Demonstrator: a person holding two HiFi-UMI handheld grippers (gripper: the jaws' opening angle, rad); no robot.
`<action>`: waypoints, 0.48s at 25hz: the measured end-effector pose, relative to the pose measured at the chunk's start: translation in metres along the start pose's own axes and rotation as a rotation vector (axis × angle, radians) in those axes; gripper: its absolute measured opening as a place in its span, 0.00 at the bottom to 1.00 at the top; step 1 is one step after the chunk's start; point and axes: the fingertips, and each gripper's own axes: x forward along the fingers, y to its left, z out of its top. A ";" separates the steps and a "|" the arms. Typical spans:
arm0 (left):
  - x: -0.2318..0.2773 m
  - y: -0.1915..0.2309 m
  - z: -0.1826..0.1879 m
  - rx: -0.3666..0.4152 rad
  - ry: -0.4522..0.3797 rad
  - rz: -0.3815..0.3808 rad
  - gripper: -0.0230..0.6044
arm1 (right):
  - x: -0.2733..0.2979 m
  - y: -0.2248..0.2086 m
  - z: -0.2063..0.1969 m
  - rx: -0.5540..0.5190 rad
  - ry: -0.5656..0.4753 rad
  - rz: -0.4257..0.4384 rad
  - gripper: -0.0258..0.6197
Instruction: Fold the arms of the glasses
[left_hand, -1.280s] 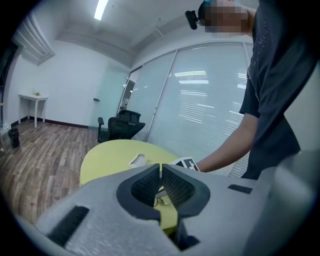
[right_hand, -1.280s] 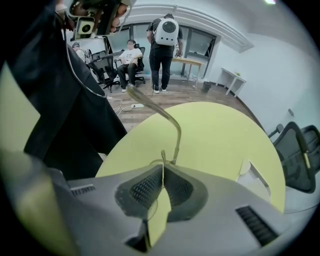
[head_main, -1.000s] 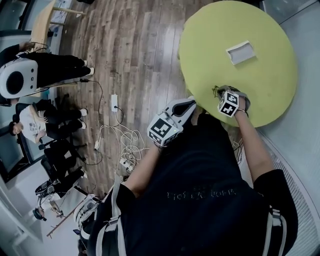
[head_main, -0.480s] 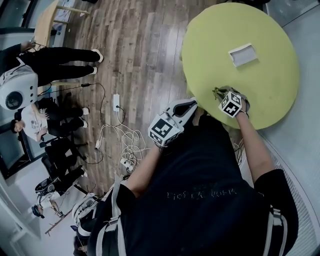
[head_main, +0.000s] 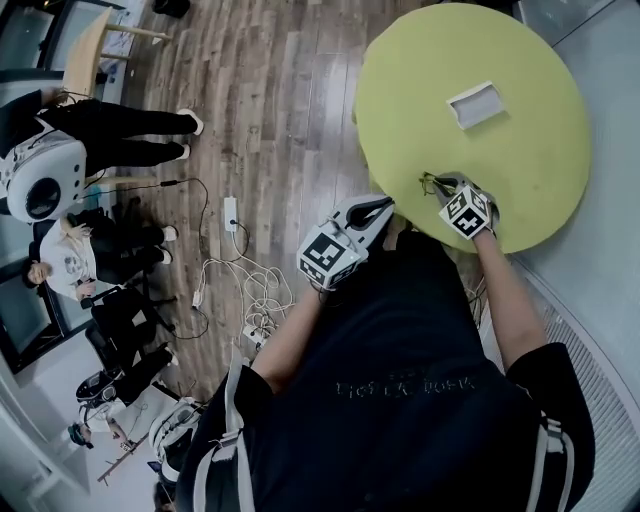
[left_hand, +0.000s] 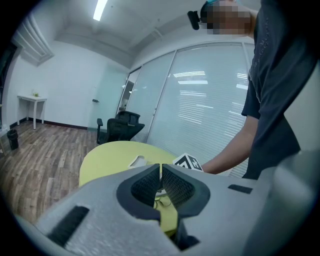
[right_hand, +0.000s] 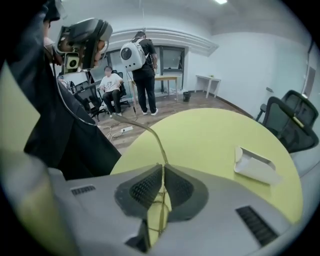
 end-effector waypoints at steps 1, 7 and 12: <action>0.001 0.001 0.000 0.000 -0.001 -0.003 0.08 | -0.002 0.000 0.000 0.003 -0.003 -0.005 0.09; 0.009 0.006 0.003 0.009 -0.008 -0.023 0.08 | -0.014 -0.003 0.007 0.042 -0.038 -0.016 0.09; 0.011 0.010 0.008 0.018 -0.016 -0.034 0.08 | -0.040 -0.002 0.026 0.084 -0.102 -0.020 0.09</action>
